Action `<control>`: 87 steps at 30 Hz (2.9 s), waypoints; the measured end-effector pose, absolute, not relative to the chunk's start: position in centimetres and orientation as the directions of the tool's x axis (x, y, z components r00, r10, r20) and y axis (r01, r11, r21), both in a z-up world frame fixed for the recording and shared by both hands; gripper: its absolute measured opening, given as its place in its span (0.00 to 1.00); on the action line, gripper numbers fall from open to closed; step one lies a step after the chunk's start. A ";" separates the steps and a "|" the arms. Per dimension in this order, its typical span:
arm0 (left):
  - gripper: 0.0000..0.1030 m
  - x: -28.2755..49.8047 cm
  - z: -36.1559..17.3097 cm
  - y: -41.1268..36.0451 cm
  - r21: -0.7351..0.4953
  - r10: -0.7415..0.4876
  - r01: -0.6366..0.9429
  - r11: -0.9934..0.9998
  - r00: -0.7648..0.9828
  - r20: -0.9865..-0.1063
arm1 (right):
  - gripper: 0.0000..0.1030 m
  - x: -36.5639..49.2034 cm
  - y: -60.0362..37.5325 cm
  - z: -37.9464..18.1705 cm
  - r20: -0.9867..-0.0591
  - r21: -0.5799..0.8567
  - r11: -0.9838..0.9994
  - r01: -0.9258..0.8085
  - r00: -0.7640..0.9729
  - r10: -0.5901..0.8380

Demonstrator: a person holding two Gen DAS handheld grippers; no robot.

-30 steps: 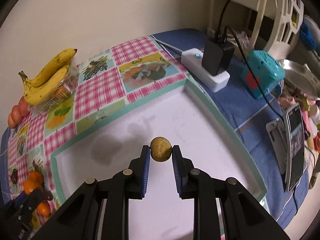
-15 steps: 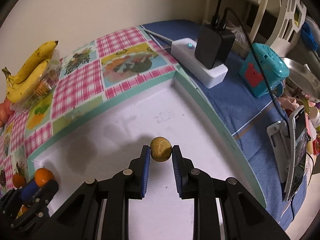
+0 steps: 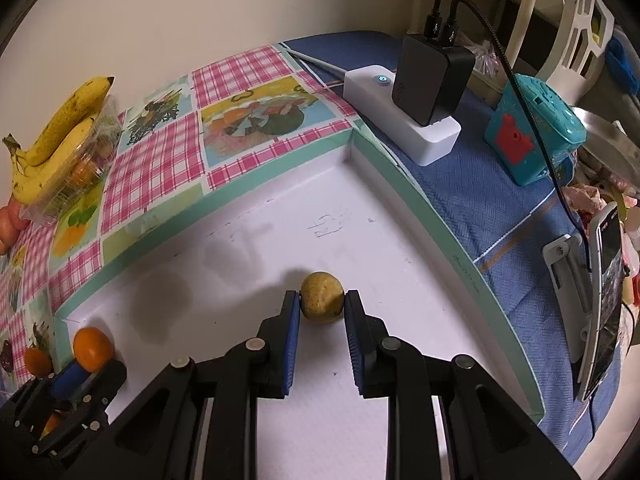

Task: Organize fruits
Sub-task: 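Carry both fruits into the white tray and open both tools to release them, then withdraw both open tools from the tray back toward the fruits, then grasp the green lime with the left tool while the right tool grasps the green pear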

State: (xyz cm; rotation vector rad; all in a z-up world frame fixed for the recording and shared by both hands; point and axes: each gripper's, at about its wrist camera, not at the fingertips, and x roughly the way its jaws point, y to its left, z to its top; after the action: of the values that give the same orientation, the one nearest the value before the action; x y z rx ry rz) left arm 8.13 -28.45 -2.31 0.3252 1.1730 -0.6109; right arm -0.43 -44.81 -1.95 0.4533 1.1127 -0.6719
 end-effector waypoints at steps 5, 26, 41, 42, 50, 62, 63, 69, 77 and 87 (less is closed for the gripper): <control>0.72 6.6 -0.5 -27.7 -0.040 -0.282 0.624 0.780 0.294 -0.913 | 0.32 -0.6 -44.7 -1.1 -0.916 -0.004 0.713 0.701 0.284 -0.284; 1.00 5.2 1.3 -10.4 0.029 -0.132 0.294 0.955 0.514 -0.848 | 0.86 -2.2 -37.4 3.1 -0.874 -0.032 0.794 0.607 0.368 -0.317; 1.00 6.5 2.8 -2.3 0.102 0.048 0.068 0.992 0.549 -0.835 | 0.86 -1.6 -27.9 2.0 -0.894 0.094 0.879 0.468 0.429 -0.132; 1.00 6.7 2.8 -1.9 0.117 0.069 0.052 0.992 0.548 -0.834 | 0.86 -1.4 -27.1 2.0 -0.897 0.086 0.886 0.456 0.422 -0.130; 1.00 7.7 2.7 2.8 -0.021 -0.023 0.010 1.000 0.475 -0.880 | 0.86 0.6 -21.0 1.8 -0.931 0.098 0.937 0.335 0.362 -0.032; 1.00 9.3 2.0 8.2 -0.072 -0.032 -0.060 0.996 0.498 -0.866 | 0.86 2.2 -17.2 2.0 -0.899 0.184 0.918 0.352 0.438 0.013; 1.00 9.3 1.7 8.3 -0.072 -0.031 -0.065 0.995 0.489 -0.872 | 0.86 2.3 -17.1 2.0 -0.897 0.178 0.920 0.348 0.441 0.006; 1.00 9.2 1.0 7.6 -0.144 -0.109 -0.052 0.988 0.423 -0.900 | 0.86 2.2 -17.8 1.5 -0.898 0.144 0.928 0.345 0.440 -0.024; 0.77 9.4 -1.7 7.5 -0.185 -0.143 -0.100 0.978 0.328 -0.934 | 0.72 1.8 -20.1 0.7 -0.909 0.174 0.907 0.383 0.416 -0.001; 0.53 9.2 -3.4 8.5 -0.240 -0.182 -0.189 0.952 0.281 -0.942 | 0.50 1.5 -20.6 -2.6 -0.932 0.258 0.874 0.413 0.346 0.111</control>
State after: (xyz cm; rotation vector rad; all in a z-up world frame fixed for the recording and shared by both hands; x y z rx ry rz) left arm 9.18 8.51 -3.41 -0.3338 1.2930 0.0047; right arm 1.46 -20.56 -2.59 0.5009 1.2155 -0.2064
